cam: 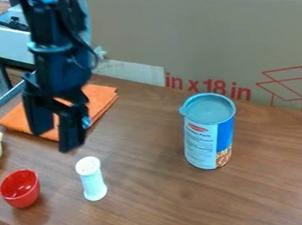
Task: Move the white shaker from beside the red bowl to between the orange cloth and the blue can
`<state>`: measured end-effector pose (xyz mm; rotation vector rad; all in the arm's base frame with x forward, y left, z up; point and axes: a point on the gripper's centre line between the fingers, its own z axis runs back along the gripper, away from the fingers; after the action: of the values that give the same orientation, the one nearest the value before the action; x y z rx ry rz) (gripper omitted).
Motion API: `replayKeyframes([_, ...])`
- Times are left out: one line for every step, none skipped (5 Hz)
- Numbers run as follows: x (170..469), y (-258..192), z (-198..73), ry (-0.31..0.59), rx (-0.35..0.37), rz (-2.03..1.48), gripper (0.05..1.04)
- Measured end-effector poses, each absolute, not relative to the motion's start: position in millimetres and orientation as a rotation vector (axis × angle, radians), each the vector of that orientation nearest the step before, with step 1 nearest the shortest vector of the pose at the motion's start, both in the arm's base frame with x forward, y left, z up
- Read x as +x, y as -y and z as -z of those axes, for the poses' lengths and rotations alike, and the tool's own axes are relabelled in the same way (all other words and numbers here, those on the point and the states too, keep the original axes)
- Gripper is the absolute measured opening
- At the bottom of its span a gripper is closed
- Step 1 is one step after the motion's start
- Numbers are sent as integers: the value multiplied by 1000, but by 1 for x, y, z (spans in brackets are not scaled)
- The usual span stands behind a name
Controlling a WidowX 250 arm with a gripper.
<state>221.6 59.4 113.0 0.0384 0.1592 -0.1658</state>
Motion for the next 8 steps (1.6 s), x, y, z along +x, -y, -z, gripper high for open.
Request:
replayKeyframes([218, -56, -103, -159, 41, 178, 1001])
replayKeyframes([216, -55, -92, -175, 33, 193, 1000])
replayKeyframes([218, -53, -81, -154, 14, 221, 1001])
replayKeyframes([223, -49, -67, -153, -23, 268, 1000])
replayKeyframes([223, -48, -52, -201, -45, 281, 1000])
replayKeyframes([228, -49, -45, -208, -44, 277, 1001])
replayKeyframes([232, -52, -40, -201, -21, 257, 961])
replayKeyframes([238, -54, -40, -168, -6, 233, 689])
